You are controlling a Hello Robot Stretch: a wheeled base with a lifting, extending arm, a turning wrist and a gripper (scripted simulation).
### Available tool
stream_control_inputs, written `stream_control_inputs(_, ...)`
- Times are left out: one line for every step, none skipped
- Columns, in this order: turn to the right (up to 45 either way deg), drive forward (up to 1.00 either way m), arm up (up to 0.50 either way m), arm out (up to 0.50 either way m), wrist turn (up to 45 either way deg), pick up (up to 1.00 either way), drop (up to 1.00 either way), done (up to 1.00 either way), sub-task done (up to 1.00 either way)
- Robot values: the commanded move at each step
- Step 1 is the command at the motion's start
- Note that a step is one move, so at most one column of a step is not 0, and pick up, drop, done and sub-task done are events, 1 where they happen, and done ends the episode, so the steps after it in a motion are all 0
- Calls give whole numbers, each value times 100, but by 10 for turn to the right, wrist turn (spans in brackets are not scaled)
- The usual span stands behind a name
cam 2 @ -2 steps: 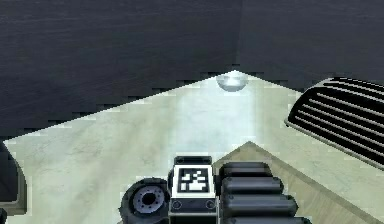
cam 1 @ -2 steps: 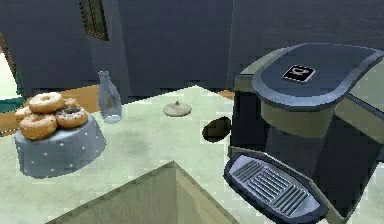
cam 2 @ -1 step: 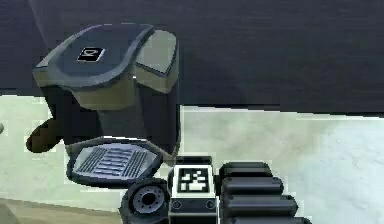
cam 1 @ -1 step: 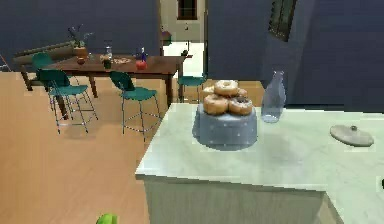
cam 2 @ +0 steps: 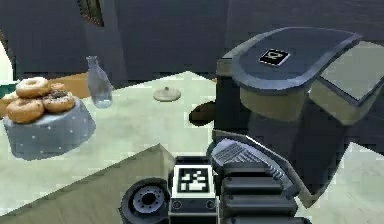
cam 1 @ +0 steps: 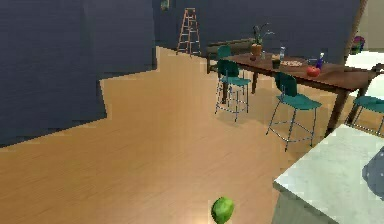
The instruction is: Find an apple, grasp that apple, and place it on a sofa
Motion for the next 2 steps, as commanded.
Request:
stream_control_inputs(-90,0,0,0,0,0,0,0,0)
stream_control_inputs(0,65,0,0,0,0,0,0,0)
